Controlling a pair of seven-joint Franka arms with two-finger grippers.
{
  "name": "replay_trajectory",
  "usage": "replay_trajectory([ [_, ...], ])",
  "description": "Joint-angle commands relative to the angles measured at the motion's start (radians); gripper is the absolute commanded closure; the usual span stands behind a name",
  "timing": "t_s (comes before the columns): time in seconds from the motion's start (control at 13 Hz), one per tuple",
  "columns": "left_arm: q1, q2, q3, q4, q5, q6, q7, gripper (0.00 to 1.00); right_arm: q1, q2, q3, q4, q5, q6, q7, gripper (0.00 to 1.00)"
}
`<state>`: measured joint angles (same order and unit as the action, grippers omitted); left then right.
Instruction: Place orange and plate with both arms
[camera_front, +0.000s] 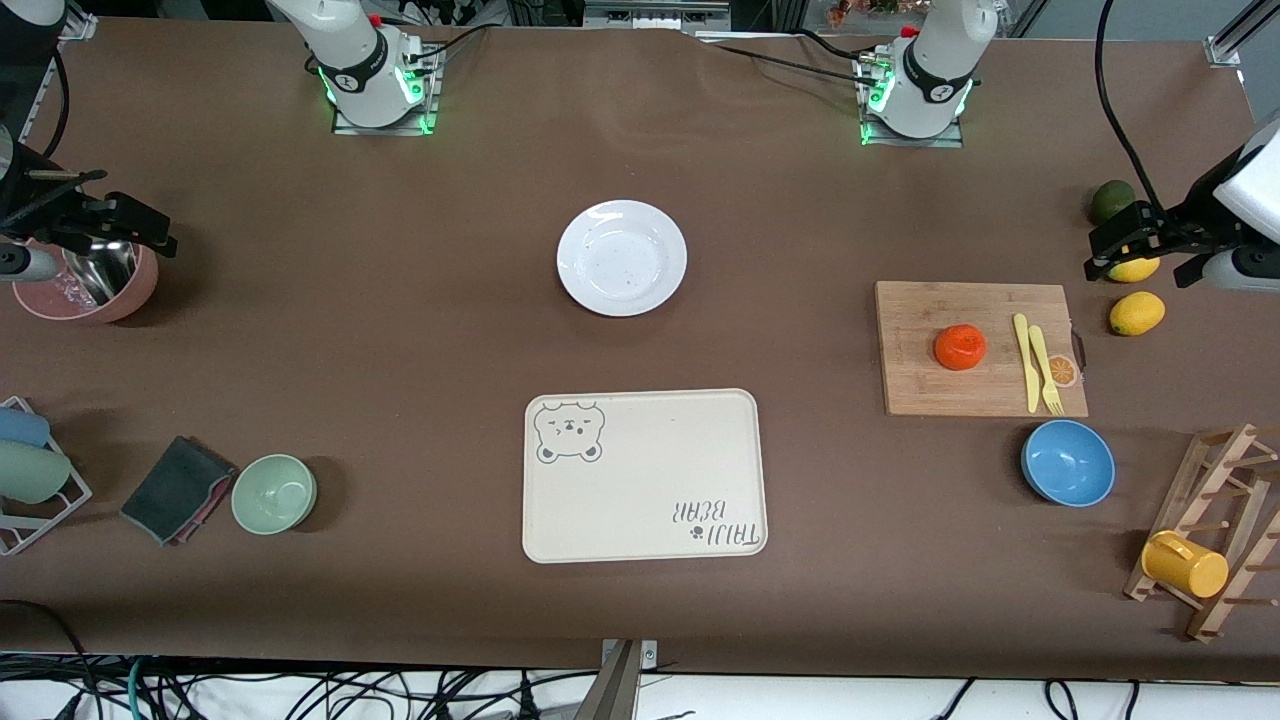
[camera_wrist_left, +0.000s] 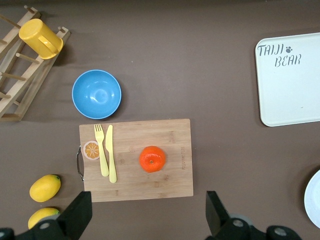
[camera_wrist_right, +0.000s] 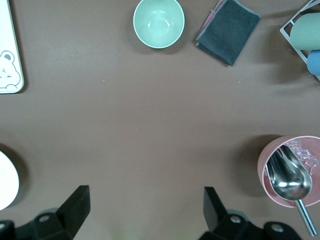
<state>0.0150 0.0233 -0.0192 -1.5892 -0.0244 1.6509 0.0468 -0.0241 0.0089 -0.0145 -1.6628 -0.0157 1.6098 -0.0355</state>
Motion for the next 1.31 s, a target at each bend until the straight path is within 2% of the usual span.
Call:
replay_trajectory([
  [0.0,-0.001,0.007,0.002,0.022,-0.011,-0.003,0.018,0.0,0.004,0.006,-0.007,0.018,0.01,-0.008,0.002,0.0],
  [1.23,-0.001,0.007,0.001,0.022,-0.011,-0.006,0.016,0.0,0.004,0.006,-0.005,0.02,0.008,-0.022,-0.001,0.0],
])
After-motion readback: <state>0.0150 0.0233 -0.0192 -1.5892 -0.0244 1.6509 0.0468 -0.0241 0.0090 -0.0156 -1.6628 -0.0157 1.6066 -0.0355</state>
